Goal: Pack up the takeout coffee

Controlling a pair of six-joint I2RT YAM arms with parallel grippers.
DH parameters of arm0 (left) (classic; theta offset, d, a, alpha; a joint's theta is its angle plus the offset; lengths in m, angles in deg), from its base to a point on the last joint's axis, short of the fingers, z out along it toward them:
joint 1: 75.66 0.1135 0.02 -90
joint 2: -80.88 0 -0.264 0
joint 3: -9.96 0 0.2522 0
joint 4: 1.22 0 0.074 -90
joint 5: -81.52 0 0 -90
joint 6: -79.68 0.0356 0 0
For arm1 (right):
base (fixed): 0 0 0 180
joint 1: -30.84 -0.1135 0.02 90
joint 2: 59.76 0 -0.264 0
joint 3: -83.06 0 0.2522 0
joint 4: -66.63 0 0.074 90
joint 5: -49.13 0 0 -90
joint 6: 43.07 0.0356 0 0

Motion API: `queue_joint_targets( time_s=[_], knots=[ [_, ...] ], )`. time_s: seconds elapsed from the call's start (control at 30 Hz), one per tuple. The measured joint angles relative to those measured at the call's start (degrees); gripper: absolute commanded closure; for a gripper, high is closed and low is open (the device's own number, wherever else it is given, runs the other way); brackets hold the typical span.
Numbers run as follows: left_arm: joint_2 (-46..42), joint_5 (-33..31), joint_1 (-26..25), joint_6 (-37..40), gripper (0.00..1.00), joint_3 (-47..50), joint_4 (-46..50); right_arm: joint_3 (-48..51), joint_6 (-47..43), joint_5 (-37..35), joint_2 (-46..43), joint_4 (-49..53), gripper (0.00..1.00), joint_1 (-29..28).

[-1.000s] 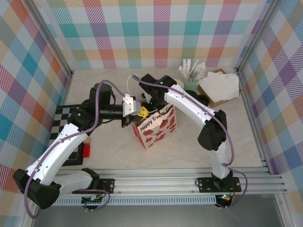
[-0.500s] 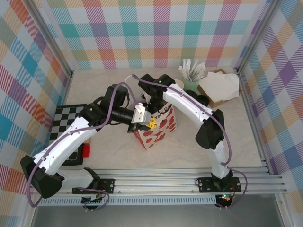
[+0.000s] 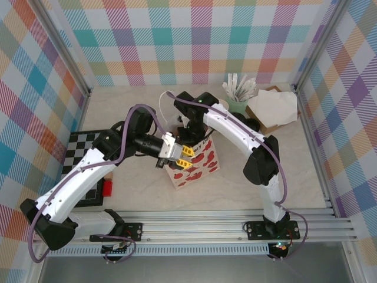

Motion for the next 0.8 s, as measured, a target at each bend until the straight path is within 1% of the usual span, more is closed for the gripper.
queue_joint_targets(
  time_s=[0.03,0.07,0.1,0.13,0.17,0.2,0.27,0.33,0.4,0.47,0.53,0.6,0.73,0.8],
  knots=[
    [-0.3,-1.7,0.0,-2.1,0.60,0.0,-1.1,0.2,0.2,-0.7,0.2,-0.1,1.00,-0.2],
    [-0.9,-3.9,0.0,-4.2,0.50,0.2,-2.5,0.5,0.2,-1.4,0.3,-0.2,1.00,-0.3],
    [-1.9,-6.5,0.0,-6.5,0.37,1.0,-4.7,0.8,0.2,-1.9,0.3,-0.5,1.00,-0.4],
    [-3.4,-10.0,0.1,-9.4,0.21,2.3,-7.3,1.4,0.2,-2.6,0.3,-0.8,1.00,-0.5],
    [-5.7,-14.6,0.3,-13.2,0.08,4.2,-10.5,2.1,0.2,-3.1,0.2,-1.3,1.00,-0.6],
    [-7.9,-19.1,0.8,-16.6,0.01,6.0,-13.0,3.0,0.2,-3.4,0.1,-1.9,1.00,-0.6],
    [-11.6,-27.2,3.2,-24.5,0.00,8.0,-16.6,5.7,0.0,-4.0,-0.3,-3.5,1.00,-0.7],
    [-13.2,-33.2,8.4,-32.3,0.00,7.7,-18.7,8.2,-0.4,-4.7,-0.8,-4.8,1.00,-0.7],
    [-13.0,-38.7,13.6,-40.2,0.00,6.4,-19.5,10.1,-0.9,-5.3,-1.3,-5.9,1.00,-0.9],
    [-11.0,-42.7,18.4,-47.7,0.03,4.3,-19.0,11.3,-1.4,-5.7,-2.0,-6.8,1.00,-0.9],
    [-7.1,-44.3,21.8,-53.9,0.07,1.3,-17.7,11.5,-2.3,-6.0,-2.4,-7.4,1.00,-0.9],
    [-2.8,-44.5,23.3,-57.4,0.11,-1.1,-16.6,11.6,-2.8,-6.2,-2.9,-8.2,1.00,-0.9],
    [5.6,-42.6,23.8,-62.3,0.20,-3.2,-14.6,11.9,-3.7,-6.9,-3.4,-9.2,1.00,-1.1],
    [8.6,-41.7,23.8,-63.8,0.22,-4.0,-13.5,12.5,-3.8,-7.4,-3.8,-9.8,1.00,-1.3]
  ],
)
